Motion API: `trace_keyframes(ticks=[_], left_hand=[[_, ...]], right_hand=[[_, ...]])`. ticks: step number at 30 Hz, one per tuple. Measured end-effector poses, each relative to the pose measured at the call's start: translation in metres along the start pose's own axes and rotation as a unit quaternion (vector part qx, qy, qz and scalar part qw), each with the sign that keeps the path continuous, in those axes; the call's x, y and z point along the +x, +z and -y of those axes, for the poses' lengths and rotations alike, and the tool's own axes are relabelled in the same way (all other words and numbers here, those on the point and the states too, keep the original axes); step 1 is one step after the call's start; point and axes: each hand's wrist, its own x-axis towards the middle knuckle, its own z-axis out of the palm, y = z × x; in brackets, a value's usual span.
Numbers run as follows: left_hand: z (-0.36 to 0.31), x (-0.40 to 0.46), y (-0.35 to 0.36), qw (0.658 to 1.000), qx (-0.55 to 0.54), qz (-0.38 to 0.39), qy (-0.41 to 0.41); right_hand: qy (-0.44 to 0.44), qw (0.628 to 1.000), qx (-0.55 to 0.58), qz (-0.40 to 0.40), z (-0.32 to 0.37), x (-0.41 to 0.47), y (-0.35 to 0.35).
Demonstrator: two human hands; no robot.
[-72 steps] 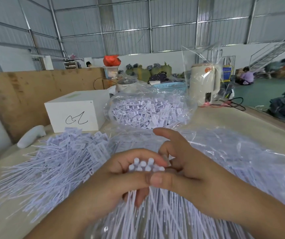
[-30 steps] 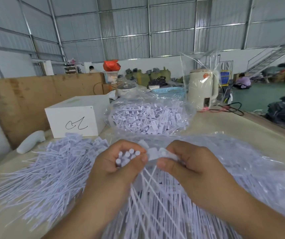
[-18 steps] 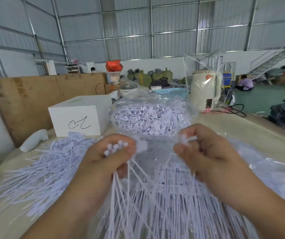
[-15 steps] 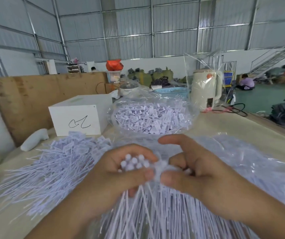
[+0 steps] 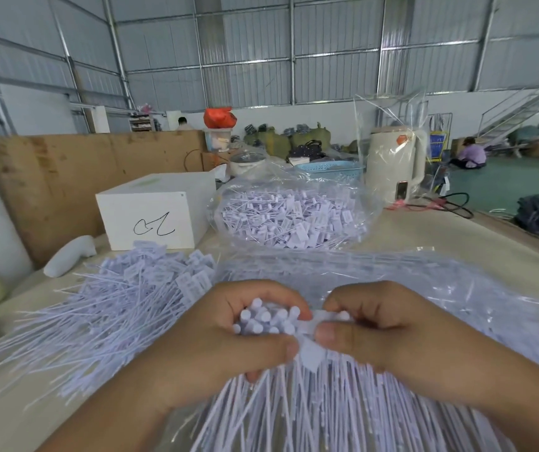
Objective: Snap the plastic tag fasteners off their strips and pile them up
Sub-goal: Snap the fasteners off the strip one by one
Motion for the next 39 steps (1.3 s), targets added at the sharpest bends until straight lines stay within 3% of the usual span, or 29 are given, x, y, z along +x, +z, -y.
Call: trace_keyframes(ticks=[3,6,8,9,11,14,20,25,31,36,39], left_hand=[[0.0,0.002,0.007,0.998,-0.009,-0.064,0.014],[-0.002,0.003,0.013,0.99,-0.035,-0.131,0.033],[-0.003,0.003,0.013,0.985,-0.05,-0.161,0.033],[-0.004,0.003,0.013,0.984,-0.056,-0.168,0.034],[-0.007,0.003,0.013,0.985,-0.057,-0.157,0.032],[-0.006,0.002,0.017,0.994,-0.053,-0.087,0.029],[0.002,0.003,0.014,0.995,-0.057,-0.073,0.032],[-0.001,0.003,0.016,0.997,-0.062,-0.029,0.028],[0.002,0.007,0.025,0.993,-0.089,-0.071,-0.006],[0.002,0.01,0.029,0.99,-0.095,-0.104,0.011],[0.003,0.009,0.028,0.985,-0.154,-0.082,0.006]], right_hand=[[-0.011,0.996,-0.03,-0.086,0.002,0.003,0.009],[-0.003,0.97,0.063,-0.234,0.003,0.006,0.009],[0.004,0.952,0.104,-0.287,0.006,0.006,-0.003],[-0.002,0.955,0.108,-0.277,0.007,0.004,-0.006],[-0.018,0.976,0.119,-0.182,0.008,0.001,-0.003],[-0.036,0.991,0.118,-0.05,0.003,0.0,0.015],[-0.028,0.987,0.12,-0.104,0.002,0.003,0.024],[-0.002,0.966,0.214,-0.142,0.002,0.007,0.031],[-0.004,0.962,0.142,-0.235,-0.006,0.012,0.04],[-0.022,0.956,0.123,-0.266,-0.006,0.016,0.045],[-0.058,0.954,0.058,-0.289,-0.004,0.015,0.045]])
